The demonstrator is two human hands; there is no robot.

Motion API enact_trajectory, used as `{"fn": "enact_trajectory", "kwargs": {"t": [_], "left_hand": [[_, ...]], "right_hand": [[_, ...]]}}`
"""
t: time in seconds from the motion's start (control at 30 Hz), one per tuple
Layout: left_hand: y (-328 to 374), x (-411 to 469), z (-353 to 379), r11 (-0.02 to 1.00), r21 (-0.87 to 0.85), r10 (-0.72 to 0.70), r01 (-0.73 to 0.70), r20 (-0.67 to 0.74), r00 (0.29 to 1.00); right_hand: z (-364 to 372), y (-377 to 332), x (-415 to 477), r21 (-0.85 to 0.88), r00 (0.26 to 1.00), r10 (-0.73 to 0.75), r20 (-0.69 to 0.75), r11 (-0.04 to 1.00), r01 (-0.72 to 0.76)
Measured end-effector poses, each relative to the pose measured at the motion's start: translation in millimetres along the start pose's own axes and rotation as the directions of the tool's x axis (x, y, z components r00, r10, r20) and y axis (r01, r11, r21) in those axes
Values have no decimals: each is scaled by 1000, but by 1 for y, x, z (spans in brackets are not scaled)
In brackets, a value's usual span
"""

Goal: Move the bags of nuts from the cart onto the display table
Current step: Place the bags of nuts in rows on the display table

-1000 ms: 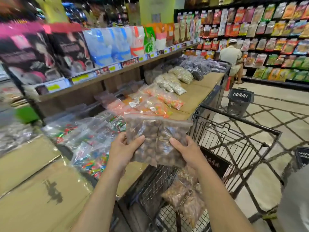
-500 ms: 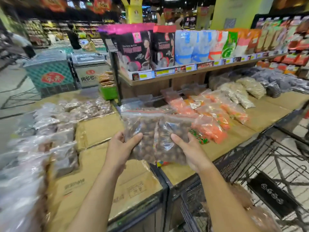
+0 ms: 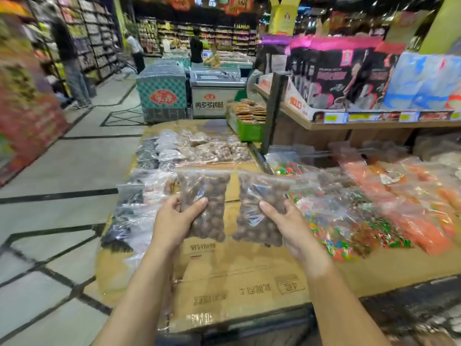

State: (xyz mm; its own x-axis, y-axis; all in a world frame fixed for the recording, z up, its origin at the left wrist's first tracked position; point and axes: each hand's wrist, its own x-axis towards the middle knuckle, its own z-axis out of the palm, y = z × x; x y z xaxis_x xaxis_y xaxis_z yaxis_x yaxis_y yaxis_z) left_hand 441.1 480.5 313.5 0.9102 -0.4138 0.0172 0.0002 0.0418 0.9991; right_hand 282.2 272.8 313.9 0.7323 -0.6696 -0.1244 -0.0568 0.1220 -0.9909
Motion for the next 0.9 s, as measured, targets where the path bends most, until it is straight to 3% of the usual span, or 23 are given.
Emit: {"fn": "enact_trajectory", "kwargs": {"t": [0.4, 0.63, 0.9], "left_hand": [[-24, 13, -100, 994, -12, -109, 109, -207, 972], [-41, 32, -107, 988, -44, -155, 149, -289, 945], [-57, 51, -95, 976, 34, -188, 213, -349, 918]], "right_hand": [[96, 45, 53, -101, 984, 86, 156, 992, -71], [120, 82, 88, -154, 950, 199, 242, 974, -165], [137, 133, 123, -179, 909, 304, 286, 949, -261]]}}
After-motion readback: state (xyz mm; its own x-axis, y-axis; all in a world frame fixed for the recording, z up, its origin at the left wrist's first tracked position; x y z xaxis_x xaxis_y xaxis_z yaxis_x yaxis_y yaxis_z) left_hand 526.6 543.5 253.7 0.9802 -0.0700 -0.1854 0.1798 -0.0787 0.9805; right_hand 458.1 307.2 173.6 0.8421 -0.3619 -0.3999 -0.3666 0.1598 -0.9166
